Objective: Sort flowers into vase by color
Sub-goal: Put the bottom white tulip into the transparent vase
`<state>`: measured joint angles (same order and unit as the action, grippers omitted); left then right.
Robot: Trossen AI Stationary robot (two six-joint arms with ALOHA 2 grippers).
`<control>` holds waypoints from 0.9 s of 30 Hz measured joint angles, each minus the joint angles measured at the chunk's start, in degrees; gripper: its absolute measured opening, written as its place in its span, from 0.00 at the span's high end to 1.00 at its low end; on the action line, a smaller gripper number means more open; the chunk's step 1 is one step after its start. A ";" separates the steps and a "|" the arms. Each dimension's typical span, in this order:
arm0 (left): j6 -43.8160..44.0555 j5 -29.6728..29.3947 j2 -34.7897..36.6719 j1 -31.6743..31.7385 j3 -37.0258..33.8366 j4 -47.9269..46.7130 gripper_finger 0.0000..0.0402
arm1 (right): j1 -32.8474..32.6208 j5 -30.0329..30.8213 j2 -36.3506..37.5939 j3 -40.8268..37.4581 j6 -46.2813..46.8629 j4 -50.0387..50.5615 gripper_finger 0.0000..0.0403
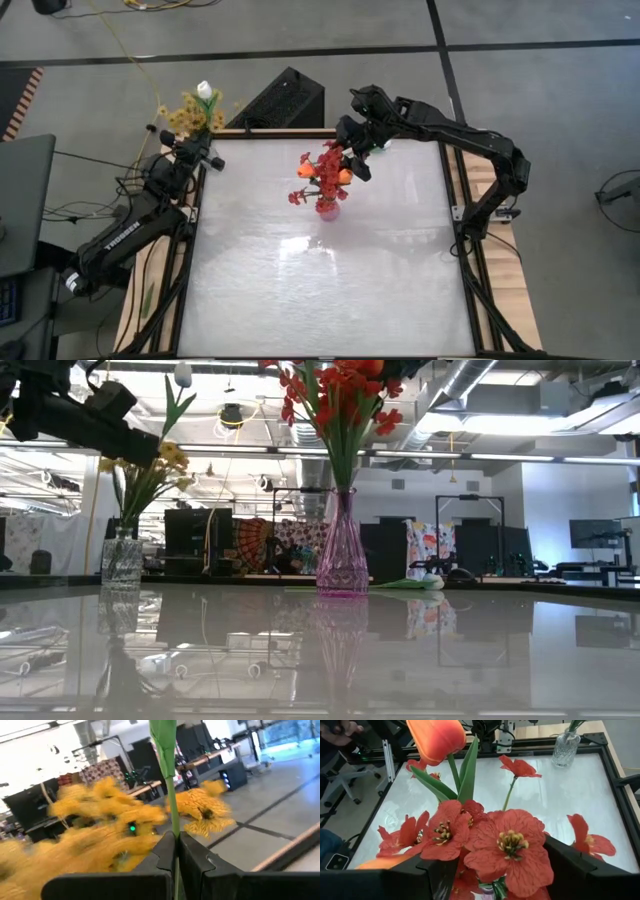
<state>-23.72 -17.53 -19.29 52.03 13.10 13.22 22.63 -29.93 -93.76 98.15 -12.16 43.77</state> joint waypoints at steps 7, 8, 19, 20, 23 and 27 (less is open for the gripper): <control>0.26 -0.41 0.00 0.00 -0.94 1.59 1.00 | 0.00 0.02 0.20 0.04 0.13 -0.02 0.32; 0.58 -0.02 0.00 0.00 -0.94 1.48 1.00 | 0.00 0.02 0.20 0.04 0.11 -0.02 0.32; 1.06 4.05 -0.05 0.02 -0.15 2.74 1.00 | 0.00 0.02 0.20 0.04 -0.11 -0.04 0.32; 1.04 4.11 -0.03 0.02 0.05 3.18 1.00 | 0.00 0.02 0.20 0.04 -0.11 -0.04 0.32; 1.70 4.21 -0.04 0.02 0.50 3.18 1.00 | 0.00 0.00 0.20 0.04 -0.13 -0.04 0.32; 3.88 4.32 -0.04 0.02 0.50 1.48 1.00 | 0.00 0.00 0.18 0.04 -0.15 0.20 0.32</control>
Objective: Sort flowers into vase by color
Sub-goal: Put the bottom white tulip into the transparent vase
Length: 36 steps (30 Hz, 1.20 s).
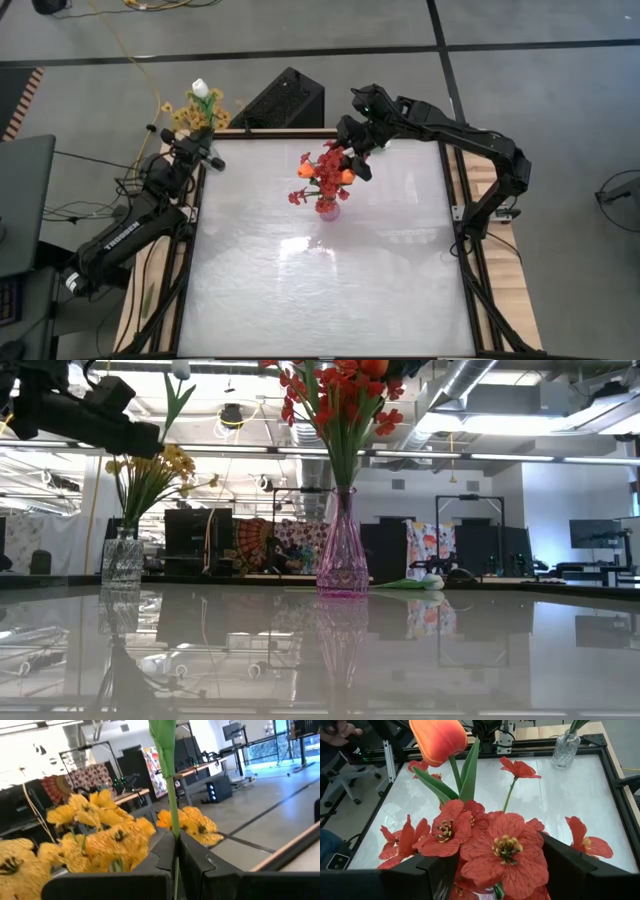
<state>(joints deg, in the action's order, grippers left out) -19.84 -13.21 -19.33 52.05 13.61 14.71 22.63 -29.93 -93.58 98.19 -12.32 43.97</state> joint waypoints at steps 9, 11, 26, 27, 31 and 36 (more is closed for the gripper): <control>0.00 0.33 0.00 -0.01 0.00 -2.16 1.00 | 0.00 -0.02 0.00 0.00 -0.22 0.39 0.32; -0.65 -0.95 0.00 0.00 0.00 -2.24 1.00 | 0.00 -0.02 0.00 0.00 -0.22 0.39 0.32; -0.62 -3.87 0.06 -0.02 0.17 -7.60 1.00 | 0.12 -0.04 0.00 -0.01 -0.72 0.68 0.32; -0.61 -3.94 0.07 -0.02 0.17 -8.50 1.00 | 0.14 -0.04 -0.03 -0.01 -1.02 0.78 0.32; -0.48 -4.00 0.00 0.00 0.09 -9.56 1.00 | 0.39 -0.04 -0.03 -0.02 -1.14 0.83 0.32; -0.48 -3.64 0.00 -0.02 0.09 -9.34 1.00 | 0.76 -0.05 -0.05 -0.02 -1.29 0.79 0.32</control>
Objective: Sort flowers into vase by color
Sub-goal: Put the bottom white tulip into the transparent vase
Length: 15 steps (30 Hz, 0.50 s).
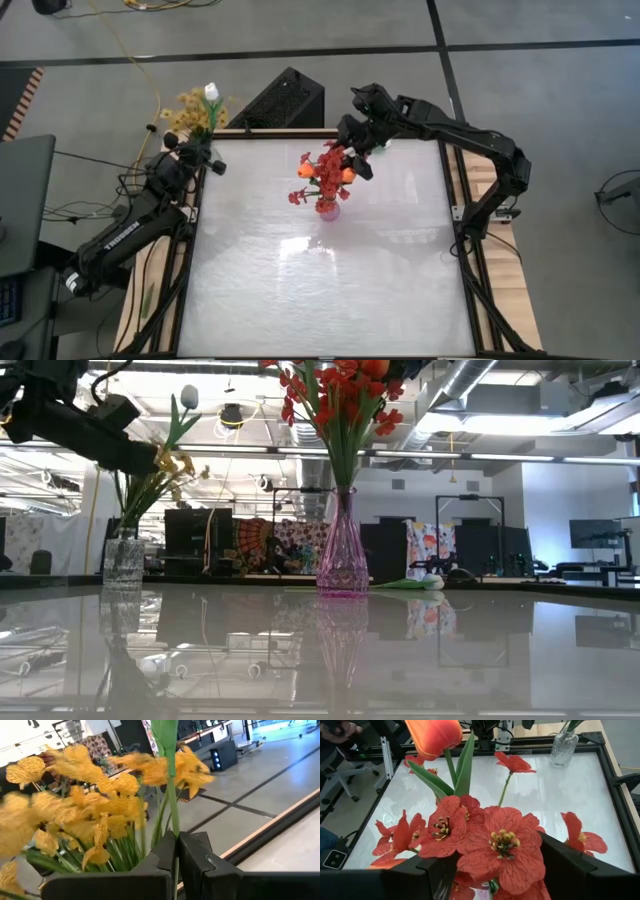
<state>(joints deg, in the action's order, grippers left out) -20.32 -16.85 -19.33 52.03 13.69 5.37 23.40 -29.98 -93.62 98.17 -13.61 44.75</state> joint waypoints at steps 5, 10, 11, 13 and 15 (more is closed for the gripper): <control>0.84 1.28 0.00 0.00 0.00 2.22 1.00 | 0.03 0.01 0.00 0.00 -0.05 -0.02 0.32; 1.24 2.80 0.02 0.00 0.00 5.31 1.00 | 0.02 0.01 0.00 0.00 -0.31 -0.09 0.32; 0.94 2.54 0.00 0.00 0.00 5.31 1.00 | 0.02 0.01 0.00 0.00 -0.39 -0.15 0.32; 0.40 1.49 0.00 0.00 0.00 5.35 1.00 | 0.02 -0.01 0.00 0.00 -0.39 -0.22 0.32; 0.03 0.60 0.00 0.00 0.00 5.44 1.00 | 0.01 -0.01 0.00 0.00 -0.39 -0.22 0.32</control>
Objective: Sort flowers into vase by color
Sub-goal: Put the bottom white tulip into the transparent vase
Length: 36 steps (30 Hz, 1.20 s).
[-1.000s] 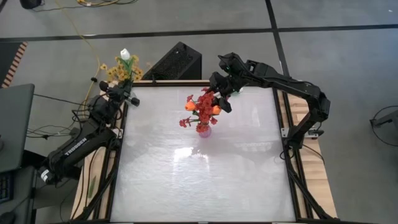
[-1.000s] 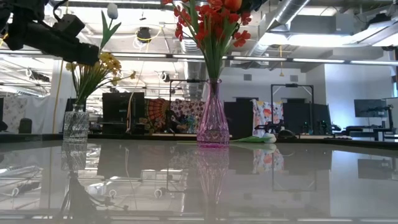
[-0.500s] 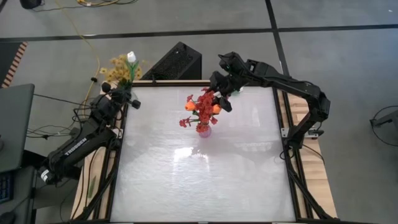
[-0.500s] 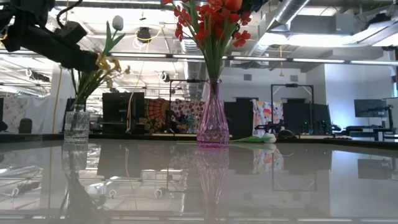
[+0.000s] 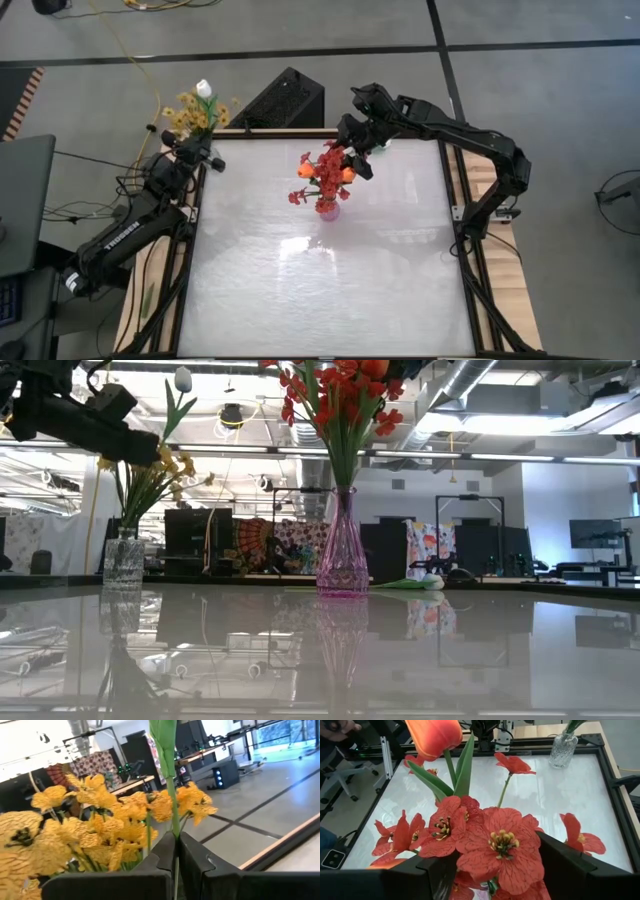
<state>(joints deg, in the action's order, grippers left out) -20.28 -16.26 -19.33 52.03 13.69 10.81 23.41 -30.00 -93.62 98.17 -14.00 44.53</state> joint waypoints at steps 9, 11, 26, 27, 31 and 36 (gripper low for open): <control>-0.45 -0.58 0.00 0.00 0.00 0.02 1.00 | -0.01 0.01 0.00 0.00 0.42 0.02 0.32; -0.47 -0.58 0.00 0.00 -0.78 1.25 1.00 | -0.01 0.01 0.00 0.00 0.42 0.02 0.32; 0.71 -0.63 0.00 0.02 -6.47 13.34 1.00 | -0.01 0.00 0.00 0.00 1.05 1.97 0.32; 0.97 -0.54 0.02 0.00 -6.47 14.05 1.00 | -0.01 -0.02 0.00 0.00 1.05 1.99 0.32; 1.56 -0.52 0.00 0.02 -6.47 15.01 1.00 | -0.01 -0.02 0.00 0.00 1.05 1.97 0.32; 1.52 -0.43 0.00 0.02 -6.47 15.00 1.00 | -0.01 -0.02 0.00 0.00 1.04 1.97 0.32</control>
<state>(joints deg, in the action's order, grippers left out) -18.76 -16.69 -19.33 52.05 7.22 25.80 23.40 -30.02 -93.62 98.17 -12.96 46.50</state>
